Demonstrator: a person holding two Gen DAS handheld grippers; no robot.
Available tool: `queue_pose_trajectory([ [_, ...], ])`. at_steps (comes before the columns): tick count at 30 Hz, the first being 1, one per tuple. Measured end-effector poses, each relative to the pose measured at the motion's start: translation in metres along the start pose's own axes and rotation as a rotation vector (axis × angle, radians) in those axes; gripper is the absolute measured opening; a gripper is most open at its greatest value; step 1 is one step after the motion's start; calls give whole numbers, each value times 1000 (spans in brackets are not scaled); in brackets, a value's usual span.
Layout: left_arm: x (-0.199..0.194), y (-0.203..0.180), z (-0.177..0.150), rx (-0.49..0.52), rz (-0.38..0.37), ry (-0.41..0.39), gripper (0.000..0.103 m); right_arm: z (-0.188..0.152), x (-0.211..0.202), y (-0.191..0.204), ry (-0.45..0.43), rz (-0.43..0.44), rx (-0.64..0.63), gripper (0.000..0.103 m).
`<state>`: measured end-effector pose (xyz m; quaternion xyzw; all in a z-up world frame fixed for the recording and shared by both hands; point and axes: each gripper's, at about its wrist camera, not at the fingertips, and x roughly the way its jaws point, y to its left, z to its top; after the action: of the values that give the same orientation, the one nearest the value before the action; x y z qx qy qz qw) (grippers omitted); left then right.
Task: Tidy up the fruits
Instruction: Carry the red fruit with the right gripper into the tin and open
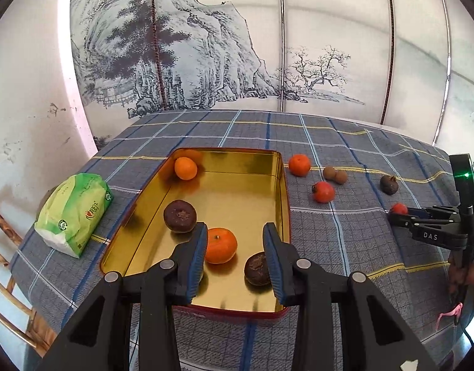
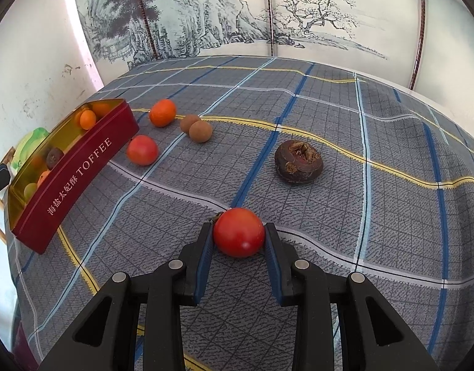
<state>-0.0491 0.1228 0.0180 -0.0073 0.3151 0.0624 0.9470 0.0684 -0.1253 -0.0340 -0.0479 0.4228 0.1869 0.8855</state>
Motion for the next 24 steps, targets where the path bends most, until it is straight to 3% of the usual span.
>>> queue_pose_trajectory([
  [3, -4, 7, -1, -25, 7, -6, 42, 0, -1, 0, 0, -2, -8, 33],
  [5, -8, 17, -1, -52, 16, -17, 52, -1, -2, 2, 2, -2, -17, 33],
  [7, -13, 29, -2, -87, 41, -26, 71, -4, -4, 5, 2, -4, -21, 33],
  [15, -29, 63, -7, -164, 100, -56, 78, -10, -18, 15, -7, 40, 12, 33],
  [24, -30, 70, -23, -193, 67, -22, 79, 25, -47, 84, -70, 146, -108, 33],
])
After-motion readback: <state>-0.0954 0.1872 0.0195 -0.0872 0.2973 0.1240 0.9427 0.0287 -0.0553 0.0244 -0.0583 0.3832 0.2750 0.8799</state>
